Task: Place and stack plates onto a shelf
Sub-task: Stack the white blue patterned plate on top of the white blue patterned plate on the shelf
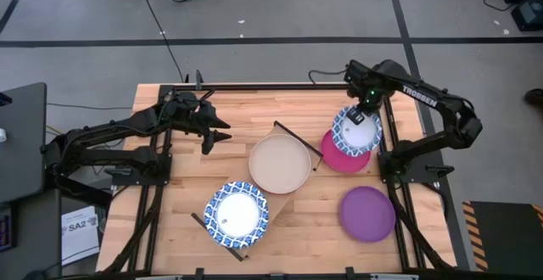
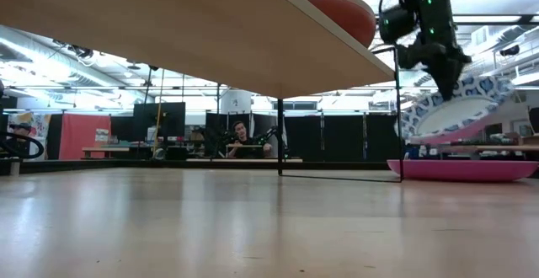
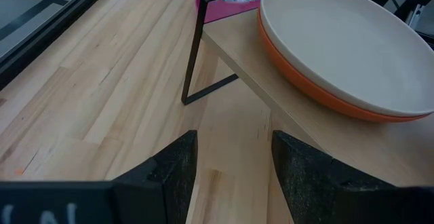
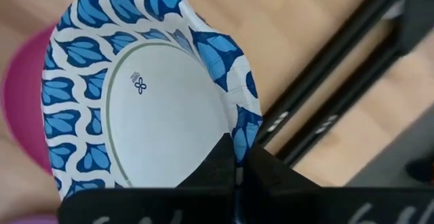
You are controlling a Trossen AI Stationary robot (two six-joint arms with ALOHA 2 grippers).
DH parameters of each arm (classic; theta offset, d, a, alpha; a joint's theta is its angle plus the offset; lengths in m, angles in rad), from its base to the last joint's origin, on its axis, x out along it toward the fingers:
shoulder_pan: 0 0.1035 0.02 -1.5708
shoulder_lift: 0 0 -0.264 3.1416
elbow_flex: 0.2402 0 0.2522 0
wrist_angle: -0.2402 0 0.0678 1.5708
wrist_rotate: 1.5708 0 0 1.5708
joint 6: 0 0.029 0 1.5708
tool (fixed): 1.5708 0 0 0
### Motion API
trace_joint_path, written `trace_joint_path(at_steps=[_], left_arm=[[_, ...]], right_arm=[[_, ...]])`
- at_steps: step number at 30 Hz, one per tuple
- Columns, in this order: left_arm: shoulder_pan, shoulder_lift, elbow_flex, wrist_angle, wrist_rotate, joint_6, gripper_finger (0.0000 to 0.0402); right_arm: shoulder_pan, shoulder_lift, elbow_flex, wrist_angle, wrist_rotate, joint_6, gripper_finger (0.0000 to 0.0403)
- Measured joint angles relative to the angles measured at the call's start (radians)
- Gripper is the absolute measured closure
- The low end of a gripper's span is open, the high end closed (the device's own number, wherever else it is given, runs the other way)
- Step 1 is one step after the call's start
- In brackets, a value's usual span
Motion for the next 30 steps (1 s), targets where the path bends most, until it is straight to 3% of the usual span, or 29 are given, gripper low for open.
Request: trace_joint_path(at_steps=[17, 30], left_arm=[[0.000, 0.000, 0.000, 0.000, 0.000, 0.000, 0.0205], [0.000, 0.000, 0.000, 0.000, 0.000, 0.000, 0.0205]], right_arm=[[0.022, 0.000, 0.456, 0.038, 0.025, 0.107, 0.0393], [0.255, 0.017, 0.510, 0.271, -0.121, 0.272, 0.0392]])
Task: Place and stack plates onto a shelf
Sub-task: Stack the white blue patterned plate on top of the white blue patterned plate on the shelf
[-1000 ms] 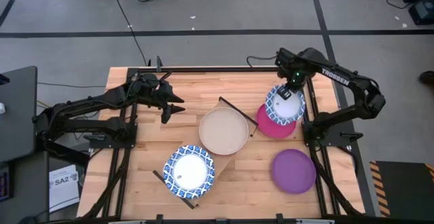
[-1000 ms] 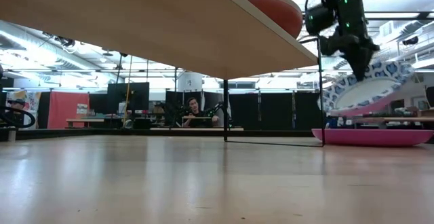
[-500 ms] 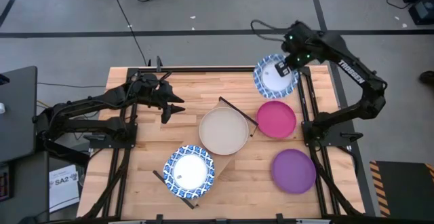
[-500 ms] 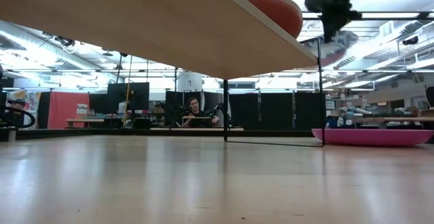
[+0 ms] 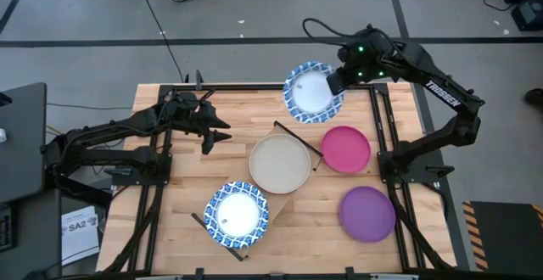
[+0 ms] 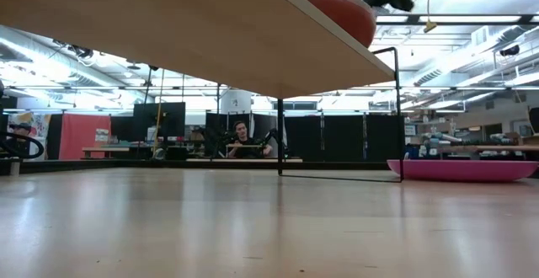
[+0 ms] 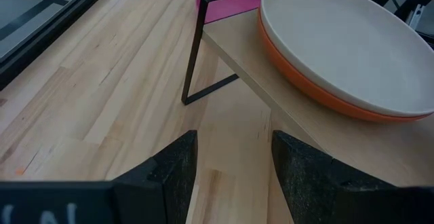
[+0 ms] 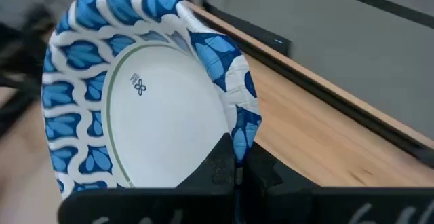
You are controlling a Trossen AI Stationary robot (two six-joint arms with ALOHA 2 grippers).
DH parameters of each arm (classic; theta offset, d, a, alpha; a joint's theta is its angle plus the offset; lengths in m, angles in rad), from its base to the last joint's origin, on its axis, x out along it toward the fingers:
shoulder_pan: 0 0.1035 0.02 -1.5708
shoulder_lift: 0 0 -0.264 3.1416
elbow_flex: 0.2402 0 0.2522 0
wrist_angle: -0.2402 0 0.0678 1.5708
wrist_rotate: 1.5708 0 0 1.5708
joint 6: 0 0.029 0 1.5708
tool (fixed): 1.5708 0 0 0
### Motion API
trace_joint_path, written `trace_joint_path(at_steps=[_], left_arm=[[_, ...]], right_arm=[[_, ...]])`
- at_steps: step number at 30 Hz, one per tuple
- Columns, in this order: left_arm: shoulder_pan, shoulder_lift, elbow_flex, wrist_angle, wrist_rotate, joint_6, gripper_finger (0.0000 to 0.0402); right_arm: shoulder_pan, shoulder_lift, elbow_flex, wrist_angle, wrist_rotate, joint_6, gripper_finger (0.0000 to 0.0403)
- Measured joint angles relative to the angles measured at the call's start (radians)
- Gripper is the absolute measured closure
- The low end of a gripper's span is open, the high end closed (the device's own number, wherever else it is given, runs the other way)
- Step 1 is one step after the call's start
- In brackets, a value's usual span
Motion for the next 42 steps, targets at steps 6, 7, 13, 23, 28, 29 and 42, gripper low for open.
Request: trace_joint_path(at_steps=[6, 7, 13, 23, 28, 29, 42], left_arm=[[0.000, -0.001, 0.000, 0.000, 0.000, 0.000, 0.0205], [0.000, -0.001, 0.000, 0.000, 0.000, 0.000, 0.0205], [0.001, -0.002, 0.000, 0.000, 0.000, 0.000, 0.0205], [0.001, -0.003, 0.000, 0.000, 0.000, 0.001, 0.0205], [0.001, -0.003, 0.000, 0.000, 0.000, 0.001, 0.0205], [0.001, -0.003, 0.000, 0.000, -0.001, 0.001, 0.0205], [0.001, -0.003, 0.000, 0.000, 0.000, 0.000, 0.0205]], right_arm=[[0.136, 0.045, 0.000, 0.112, -0.033, 0.069, 0.0392], [0.157, 0.056, 0.000, 0.130, -0.045, 0.081, 0.0392], [0.281, 0.138, 0.000, 0.267, -0.129, 0.158, 0.0392], [0.465, 0.291, 0.000, 0.535, -0.246, 0.266, 0.0392], [0.538, 0.362, 0.000, 0.622, -0.275, 0.283, 0.0392], [0.551, 0.374, 0.000, 0.637, -0.280, 0.285, 0.0392], [0.658, 0.461, 0.000, 0.694, -0.253, 0.308, 0.0392]])
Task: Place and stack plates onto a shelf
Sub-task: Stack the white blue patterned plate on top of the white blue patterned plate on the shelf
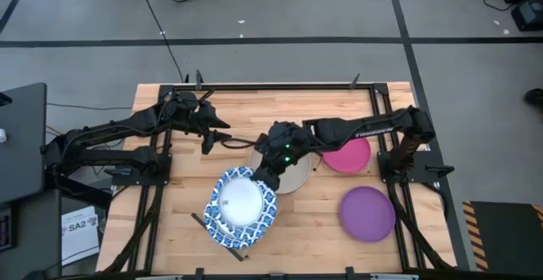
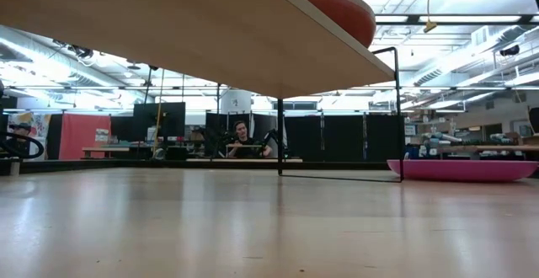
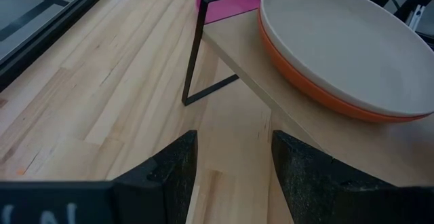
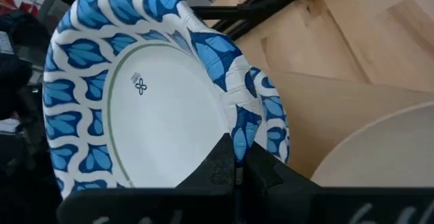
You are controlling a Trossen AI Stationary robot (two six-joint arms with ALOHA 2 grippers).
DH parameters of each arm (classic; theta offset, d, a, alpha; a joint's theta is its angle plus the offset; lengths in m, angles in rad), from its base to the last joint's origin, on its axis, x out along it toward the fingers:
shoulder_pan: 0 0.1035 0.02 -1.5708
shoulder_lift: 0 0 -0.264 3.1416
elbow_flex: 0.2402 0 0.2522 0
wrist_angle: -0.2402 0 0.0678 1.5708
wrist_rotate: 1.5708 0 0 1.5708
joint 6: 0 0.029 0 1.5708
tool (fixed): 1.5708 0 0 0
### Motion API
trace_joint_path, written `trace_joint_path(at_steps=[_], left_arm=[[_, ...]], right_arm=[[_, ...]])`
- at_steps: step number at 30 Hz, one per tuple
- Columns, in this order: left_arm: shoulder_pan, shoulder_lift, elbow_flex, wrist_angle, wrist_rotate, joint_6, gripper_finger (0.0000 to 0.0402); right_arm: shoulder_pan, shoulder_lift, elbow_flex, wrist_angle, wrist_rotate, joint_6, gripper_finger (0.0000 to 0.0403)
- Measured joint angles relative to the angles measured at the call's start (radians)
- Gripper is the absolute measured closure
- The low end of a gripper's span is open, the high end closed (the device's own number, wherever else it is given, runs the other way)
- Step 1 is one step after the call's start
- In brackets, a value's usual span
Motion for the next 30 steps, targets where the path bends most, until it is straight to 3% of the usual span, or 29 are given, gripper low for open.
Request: trace_joint_path(at_steps=[17, 30], left_arm=[[0.000, 0.000, 0.000, 0.000, 0.000, 0.000, 0.0205], [0.000, 0.000, 0.000, 0.000, 0.000, 0.000, 0.0205]], right_arm=[[0.030, 0.007, -0.008, -0.013, 0.068, -0.009, 0.0392], [0.029, 0.007, -0.008, -0.012, 0.055, -0.011, 0.0390]])
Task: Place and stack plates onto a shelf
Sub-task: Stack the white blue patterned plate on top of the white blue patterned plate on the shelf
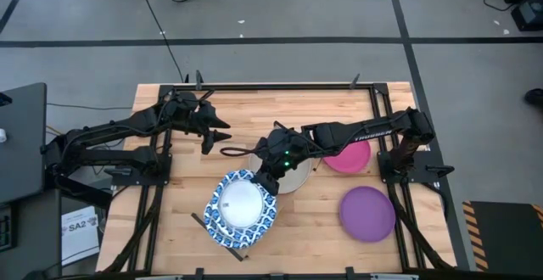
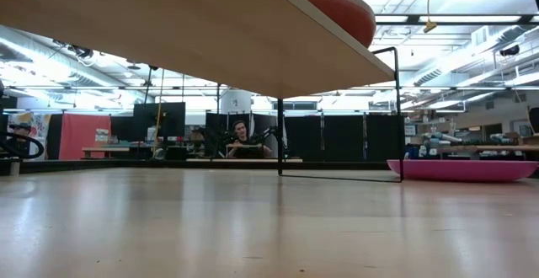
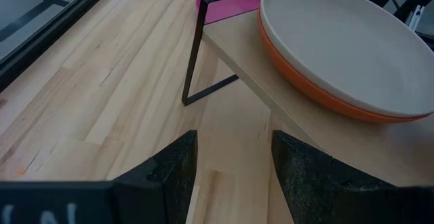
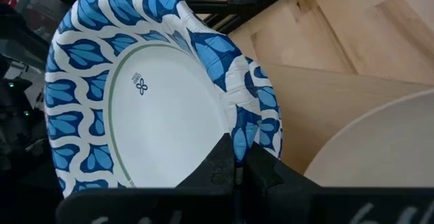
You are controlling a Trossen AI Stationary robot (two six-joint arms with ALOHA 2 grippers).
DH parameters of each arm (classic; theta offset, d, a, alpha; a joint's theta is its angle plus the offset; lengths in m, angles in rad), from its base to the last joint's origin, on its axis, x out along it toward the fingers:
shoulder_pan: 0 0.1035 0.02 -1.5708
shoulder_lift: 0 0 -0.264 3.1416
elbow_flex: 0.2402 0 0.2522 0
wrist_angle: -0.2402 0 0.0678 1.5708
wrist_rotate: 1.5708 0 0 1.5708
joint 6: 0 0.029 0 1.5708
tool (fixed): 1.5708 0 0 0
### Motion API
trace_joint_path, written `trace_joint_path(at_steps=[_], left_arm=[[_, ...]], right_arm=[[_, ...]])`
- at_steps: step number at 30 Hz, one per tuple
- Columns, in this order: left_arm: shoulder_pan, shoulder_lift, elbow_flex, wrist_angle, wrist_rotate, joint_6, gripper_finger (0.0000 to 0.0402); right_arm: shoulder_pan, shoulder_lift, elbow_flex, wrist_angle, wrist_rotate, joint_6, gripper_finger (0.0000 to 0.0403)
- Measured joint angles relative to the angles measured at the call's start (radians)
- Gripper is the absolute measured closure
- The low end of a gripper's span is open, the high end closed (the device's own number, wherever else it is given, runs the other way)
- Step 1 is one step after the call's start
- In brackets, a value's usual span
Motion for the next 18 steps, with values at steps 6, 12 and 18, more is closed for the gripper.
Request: trace_joint_path(at_steps=[6, 12, 18], left_arm=[[0.000, 0.000, 0.000, 0.000, 0.000, 0.000, 0.0205], [0.000, 0.000, 0.000, 0.000, 0.000, 0.000, 0.0205], [0.000, 0.000, 0.000, 0.000, 0.000, 0.000, 0.0205]], right_arm=[[0.000, 0.000, 0.000, 0.000, -0.001, 0.000, 0.0379], [0.000, 0.000, 0.000, 0.000, -0.003, 0.000, 0.0359], [0.000, 0.000, 0.000, 0.000, -0.003, 0.000, 0.0326]])
